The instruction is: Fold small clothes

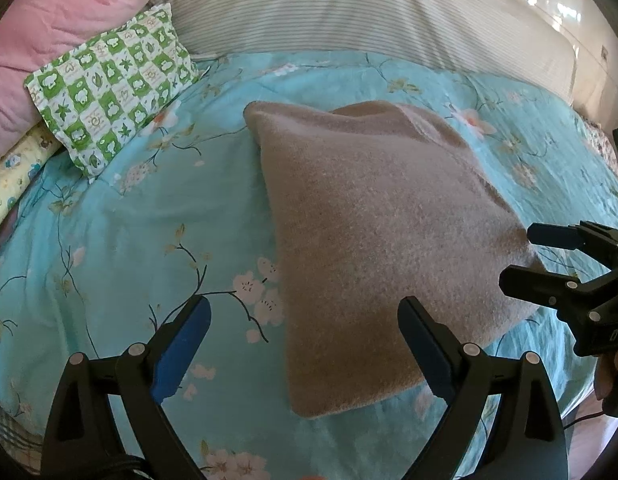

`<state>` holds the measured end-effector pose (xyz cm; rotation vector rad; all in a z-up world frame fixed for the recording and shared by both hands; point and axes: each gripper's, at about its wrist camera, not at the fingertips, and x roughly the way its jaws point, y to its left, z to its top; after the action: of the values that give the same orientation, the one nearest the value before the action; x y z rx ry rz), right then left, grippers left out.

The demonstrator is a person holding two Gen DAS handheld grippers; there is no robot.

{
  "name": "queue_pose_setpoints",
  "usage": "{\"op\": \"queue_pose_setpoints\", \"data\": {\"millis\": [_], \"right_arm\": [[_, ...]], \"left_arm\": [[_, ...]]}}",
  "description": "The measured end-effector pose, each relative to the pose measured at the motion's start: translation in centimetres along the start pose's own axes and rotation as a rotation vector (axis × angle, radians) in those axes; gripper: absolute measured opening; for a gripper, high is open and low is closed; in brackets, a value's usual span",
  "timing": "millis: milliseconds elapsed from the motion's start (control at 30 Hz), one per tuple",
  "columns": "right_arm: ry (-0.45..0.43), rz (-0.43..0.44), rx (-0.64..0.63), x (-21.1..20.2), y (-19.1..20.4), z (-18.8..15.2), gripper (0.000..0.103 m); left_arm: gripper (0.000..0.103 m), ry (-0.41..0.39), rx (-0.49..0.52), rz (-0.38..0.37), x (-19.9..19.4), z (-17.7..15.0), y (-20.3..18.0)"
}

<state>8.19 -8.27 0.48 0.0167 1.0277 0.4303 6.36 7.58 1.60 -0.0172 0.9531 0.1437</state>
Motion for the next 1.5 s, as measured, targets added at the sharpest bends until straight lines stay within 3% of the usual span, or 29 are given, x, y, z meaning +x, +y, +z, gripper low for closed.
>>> {"op": "queue_pose_setpoints", "data": {"millis": [1500], "right_arm": [[-0.002, 0.023, -0.003, 0.09, 0.46, 0.87, 0.094]], "left_arm": [[0.095, -0.002, -0.039, -0.018, -0.15, 0.53, 0.13]]}}
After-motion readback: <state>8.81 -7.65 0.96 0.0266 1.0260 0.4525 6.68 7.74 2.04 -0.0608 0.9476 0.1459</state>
